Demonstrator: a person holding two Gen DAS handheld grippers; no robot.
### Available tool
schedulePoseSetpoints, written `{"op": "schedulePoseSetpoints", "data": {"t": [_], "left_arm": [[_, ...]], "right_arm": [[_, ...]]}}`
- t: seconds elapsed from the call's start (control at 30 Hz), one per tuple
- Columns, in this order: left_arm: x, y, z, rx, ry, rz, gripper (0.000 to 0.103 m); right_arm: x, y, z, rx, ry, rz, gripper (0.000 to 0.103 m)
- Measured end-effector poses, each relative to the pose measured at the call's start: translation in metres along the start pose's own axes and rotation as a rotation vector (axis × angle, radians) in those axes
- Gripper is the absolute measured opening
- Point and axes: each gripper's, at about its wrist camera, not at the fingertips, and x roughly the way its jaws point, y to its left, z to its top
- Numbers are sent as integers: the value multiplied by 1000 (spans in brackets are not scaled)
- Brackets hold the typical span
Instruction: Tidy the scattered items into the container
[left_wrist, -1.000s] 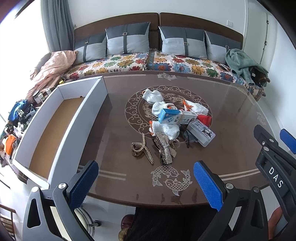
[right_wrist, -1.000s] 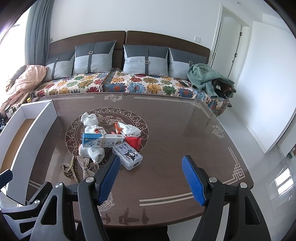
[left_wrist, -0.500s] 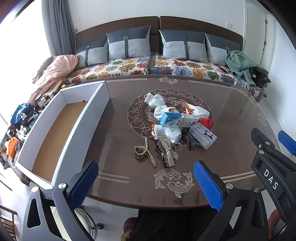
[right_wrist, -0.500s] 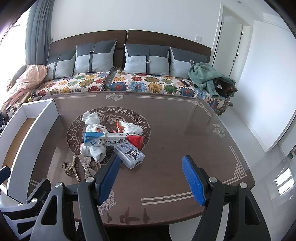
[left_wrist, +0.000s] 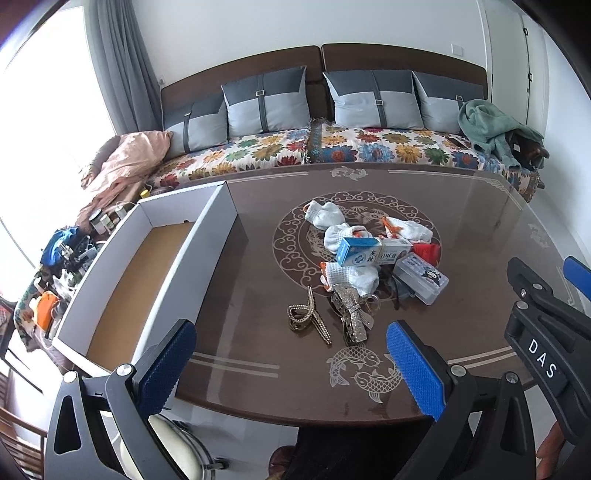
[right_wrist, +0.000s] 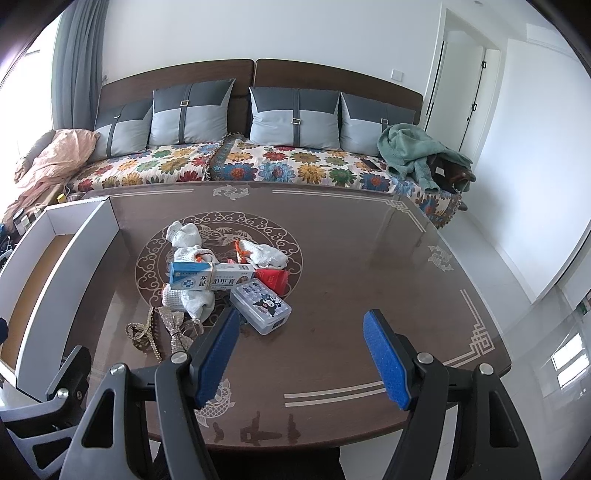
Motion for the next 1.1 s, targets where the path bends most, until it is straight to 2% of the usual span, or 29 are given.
{"op": "schedulePoseSetpoints", "data": {"t": [0.23,0.37,0.43,0.6,0.7,0.8,0.97,1.1], "left_arm": [[17,10,-6,-43,57,-41,103],[30,25,-16,-92,56,-88,103],[43,32,-28,-109,69,-107,103],[70,40,-55,-138,91,-146,103],[77,30,-57,-108,102,-121,103],[74,19,-56,-70,77,-95,103],[70,9,-54,-36,60,-77,103],[70,9,-52,-36,56,-85,103]], "right_arm": [[1,-2,-2,22,6,35,71],[8,-7,-9,46,7,54,71],[11,-13,-15,71,-9,79,71],[14,-30,-37,157,-116,166,71],[31,-29,-52,157,-104,211,71],[48,-29,-67,158,-91,256,71],[65,-32,-82,167,-84,270,71],[62,-33,-85,193,-139,277,71]]}}
